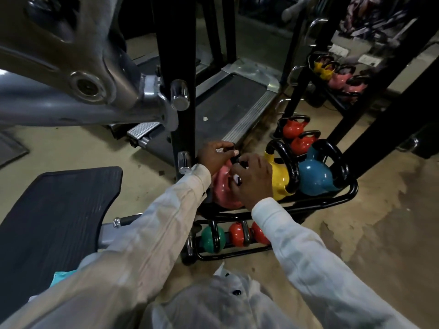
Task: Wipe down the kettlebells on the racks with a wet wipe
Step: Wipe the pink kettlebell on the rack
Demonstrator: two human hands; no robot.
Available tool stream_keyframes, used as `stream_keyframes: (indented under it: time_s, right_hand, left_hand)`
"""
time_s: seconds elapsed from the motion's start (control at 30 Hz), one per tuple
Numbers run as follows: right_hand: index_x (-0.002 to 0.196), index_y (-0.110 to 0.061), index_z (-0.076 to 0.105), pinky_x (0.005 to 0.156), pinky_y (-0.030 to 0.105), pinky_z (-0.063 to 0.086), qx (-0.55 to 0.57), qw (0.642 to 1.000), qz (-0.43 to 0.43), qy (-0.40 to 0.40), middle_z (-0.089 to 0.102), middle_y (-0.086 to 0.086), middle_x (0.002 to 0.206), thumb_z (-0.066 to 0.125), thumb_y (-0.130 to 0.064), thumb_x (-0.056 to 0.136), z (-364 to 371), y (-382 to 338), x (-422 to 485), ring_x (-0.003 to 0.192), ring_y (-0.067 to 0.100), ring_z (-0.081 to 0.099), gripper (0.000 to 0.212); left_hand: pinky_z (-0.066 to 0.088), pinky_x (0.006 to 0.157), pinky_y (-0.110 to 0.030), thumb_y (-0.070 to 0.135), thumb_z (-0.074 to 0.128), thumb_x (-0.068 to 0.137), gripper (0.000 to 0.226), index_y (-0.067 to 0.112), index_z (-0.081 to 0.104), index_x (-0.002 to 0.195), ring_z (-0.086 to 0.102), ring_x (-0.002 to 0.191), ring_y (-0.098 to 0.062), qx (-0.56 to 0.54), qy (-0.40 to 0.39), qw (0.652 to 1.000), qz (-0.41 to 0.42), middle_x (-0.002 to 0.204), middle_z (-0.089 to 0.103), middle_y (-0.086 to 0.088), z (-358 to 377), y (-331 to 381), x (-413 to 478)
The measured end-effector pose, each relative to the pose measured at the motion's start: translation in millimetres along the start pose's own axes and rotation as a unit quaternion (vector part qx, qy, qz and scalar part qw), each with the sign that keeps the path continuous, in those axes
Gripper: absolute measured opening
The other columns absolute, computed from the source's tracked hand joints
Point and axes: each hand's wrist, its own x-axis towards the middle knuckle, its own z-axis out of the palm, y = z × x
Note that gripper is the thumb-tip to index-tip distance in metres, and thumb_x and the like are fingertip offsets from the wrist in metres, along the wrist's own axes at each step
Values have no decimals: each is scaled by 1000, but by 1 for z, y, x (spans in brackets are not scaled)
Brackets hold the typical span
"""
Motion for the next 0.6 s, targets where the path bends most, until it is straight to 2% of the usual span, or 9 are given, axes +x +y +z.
stream_keyframes:
  time_s: [0.1,0.2,0.27,0.3,0.33,0.4,0.5,0.53,0.6]
  right_hand:
    - [85,-26,68,96,46,38,-18,1000,-18,11,57,7,110,58,-28,72,-4,4,-23,111,33,51,17]
    - [91,-27,72,95,40,37,34,997,27,68,58,5,109,69,-32,76,-6,15,-47,109,28,49,16]
    - [94,-27,72,91,32,39,128,984,99,68,63,-1,105,70,-31,81,-8,20,-52,105,22,53,14]
    - [94,-25,71,88,29,41,219,963,153,43,66,-4,100,68,-27,85,-10,19,-49,99,17,58,10]
    - [93,-22,69,83,27,45,323,922,213,10,68,-6,93,66,-23,89,-10,19,-43,90,13,61,5]
    - [90,-16,67,76,30,49,471,821,319,-41,68,-2,83,60,-17,94,-4,18,-22,77,13,61,9]
    - [94,-5,68,84,38,50,602,674,418,-87,68,16,90,49,-5,95,15,16,8,85,27,63,19]
    - [96,-2,68,85,37,50,624,635,445,-95,68,18,92,47,-3,94,20,16,14,87,29,64,21]
    - [104,3,67,88,35,51,644,589,474,-114,67,20,98,46,-4,92,25,18,16,90,30,65,25]
  left_hand:
    - [53,94,-30,18,84,72,35,13,75,106,67,101,-13,-5,-10,1000,4,106,73,-1,0,0,-4]
    - [42,82,-3,17,85,72,43,12,72,112,61,104,-7,10,-16,1000,11,116,68,-1,-1,1,-9]
    - [36,74,5,11,83,73,44,7,69,115,57,102,-6,14,-19,999,27,120,64,-1,-1,1,-13]
    - [34,72,7,10,83,73,44,6,69,115,56,102,-6,18,-21,999,33,122,63,-2,-1,0,-14]
    - [33,72,8,10,82,74,45,6,69,116,55,102,-5,26,-23,999,36,124,61,-1,0,-2,-15]
    - [32,74,9,10,83,73,46,8,69,117,55,105,-4,35,-25,998,36,124,59,-1,-1,-3,-16]
    - [36,92,-4,12,85,71,47,9,70,115,56,119,-10,30,-31,998,35,129,61,-5,-3,-4,-15]
    - [37,94,-8,12,85,70,47,9,70,115,56,121,-11,28,-33,998,34,129,61,-8,-3,-4,-15]
    - [36,87,1,8,83,72,47,6,69,116,56,115,-8,21,-31,999,26,128,62,-10,-4,-2,-17]
